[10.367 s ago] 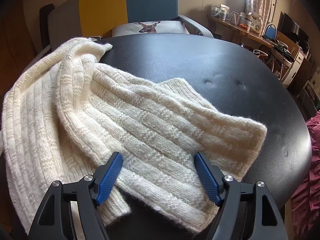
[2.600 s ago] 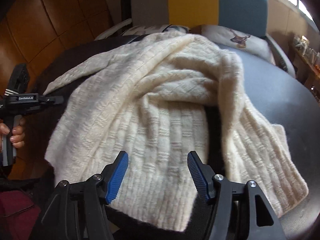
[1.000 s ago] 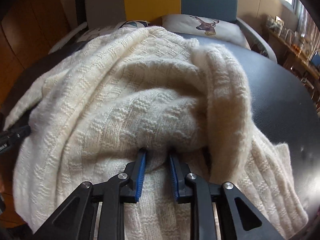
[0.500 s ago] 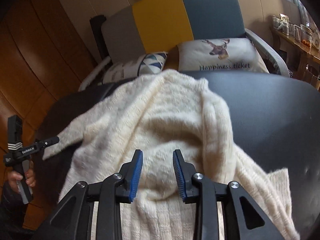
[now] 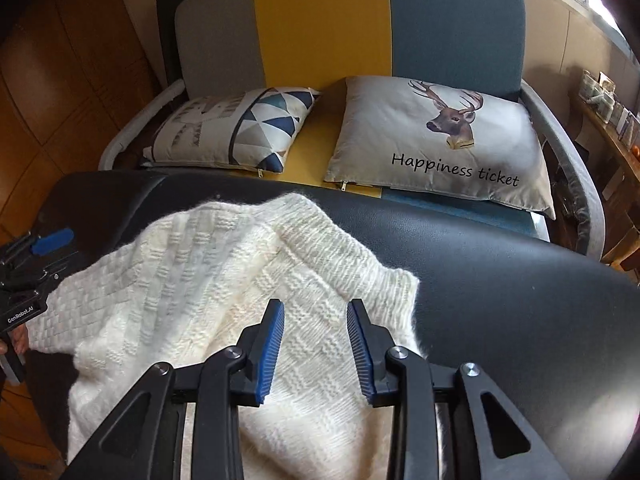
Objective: Fold clothes
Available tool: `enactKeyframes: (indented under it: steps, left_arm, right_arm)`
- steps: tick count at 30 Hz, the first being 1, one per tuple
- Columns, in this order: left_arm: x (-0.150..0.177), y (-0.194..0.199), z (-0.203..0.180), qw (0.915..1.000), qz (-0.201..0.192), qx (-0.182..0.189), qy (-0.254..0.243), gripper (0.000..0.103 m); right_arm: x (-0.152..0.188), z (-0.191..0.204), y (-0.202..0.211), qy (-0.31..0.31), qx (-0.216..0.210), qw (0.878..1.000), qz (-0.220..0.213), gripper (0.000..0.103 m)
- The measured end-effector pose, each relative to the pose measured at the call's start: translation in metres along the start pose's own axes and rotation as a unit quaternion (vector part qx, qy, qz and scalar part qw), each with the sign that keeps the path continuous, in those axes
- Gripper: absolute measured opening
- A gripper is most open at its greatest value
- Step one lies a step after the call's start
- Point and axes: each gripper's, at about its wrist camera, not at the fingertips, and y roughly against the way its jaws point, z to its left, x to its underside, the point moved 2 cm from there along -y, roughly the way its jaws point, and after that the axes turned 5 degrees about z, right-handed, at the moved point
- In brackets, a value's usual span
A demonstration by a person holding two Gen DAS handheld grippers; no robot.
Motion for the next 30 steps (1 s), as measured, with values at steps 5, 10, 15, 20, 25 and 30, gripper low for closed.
enactKeyframes:
  steps: [5, 10, 15, 20, 25, 30]
  left_arm:
    - [-0.017, -0.042, -0.015, 0.9973, 0.026, 0.005, -0.069, 0.060]
    - [-0.014, -0.071, -0.013, 0.9970, 0.051, 0.034, -0.047, 0.040]
    - [-0.001, -0.062, -0.013, 0.9978, 0.030, 0.059, 0.011, 0.011]
    - [0.021, -0.043, -0.009, 0.9974, -0.002, 0.033, 0.064, 0.010]
    - [0.035, -0.019, 0.000, 0.9954, -0.043, -0.006, 0.085, 0.010]
    - [0.041, -0.039, 0.011, 0.9964, -0.006, -0.016, 0.083, 0.010]
  right_arm:
    - [-0.003, -0.014, -0.036, 0.018, 0.026, 0.998, 0.045, 0.033]
    - [0.004, -0.024, -0.052, 0.020, 0.031, 0.998, 0.047, 0.034]
    - [0.007, -0.016, -0.053, 0.045, 0.052, 0.997, 0.038, 0.035]
    - [0.004, 0.007, -0.055, 0.103, 0.091, 0.990, 0.035, 0.011]
    - [-0.017, 0.027, -0.045, 0.134, 0.118, 0.984, -0.002, 0.005]
    - [-0.042, 0.043, -0.056, 0.154, 0.138, 0.978, -0.006, 0.002]
